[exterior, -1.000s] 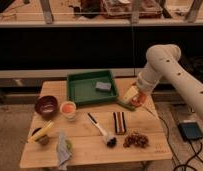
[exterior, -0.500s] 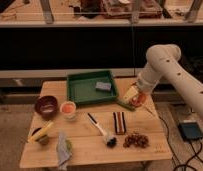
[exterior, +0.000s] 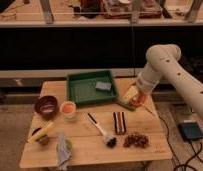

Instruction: Wipe purple bowl with sponge

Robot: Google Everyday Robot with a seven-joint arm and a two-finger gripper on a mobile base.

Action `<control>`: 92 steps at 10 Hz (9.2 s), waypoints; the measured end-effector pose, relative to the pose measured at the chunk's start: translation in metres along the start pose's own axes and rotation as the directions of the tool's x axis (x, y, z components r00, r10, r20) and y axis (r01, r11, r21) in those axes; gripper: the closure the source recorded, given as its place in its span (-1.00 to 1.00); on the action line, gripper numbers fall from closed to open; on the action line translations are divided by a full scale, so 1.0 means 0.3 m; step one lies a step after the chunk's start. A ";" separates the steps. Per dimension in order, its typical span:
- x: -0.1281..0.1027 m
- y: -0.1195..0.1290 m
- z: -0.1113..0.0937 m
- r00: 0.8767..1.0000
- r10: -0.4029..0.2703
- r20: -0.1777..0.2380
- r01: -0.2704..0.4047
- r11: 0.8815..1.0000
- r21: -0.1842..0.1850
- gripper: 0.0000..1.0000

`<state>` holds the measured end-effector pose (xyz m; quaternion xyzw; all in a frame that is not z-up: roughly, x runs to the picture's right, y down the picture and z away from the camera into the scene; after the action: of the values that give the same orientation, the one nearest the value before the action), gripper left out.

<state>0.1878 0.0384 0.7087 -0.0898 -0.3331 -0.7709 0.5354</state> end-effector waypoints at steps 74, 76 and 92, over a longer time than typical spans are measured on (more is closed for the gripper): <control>0.835 0.049 0.709 0.490 -0.862 -0.130 0.851 0.505 -0.144 0.87; 0.835 0.030 0.643 0.479 -0.861 -0.169 0.847 0.504 -0.168 0.94; 0.833 -0.120 0.371 0.371 -0.880 -0.297 0.859 0.446 -0.250 0.94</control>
<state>0.0290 -0.0776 0.9024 0.2377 -0.1976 -0.9457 0.1009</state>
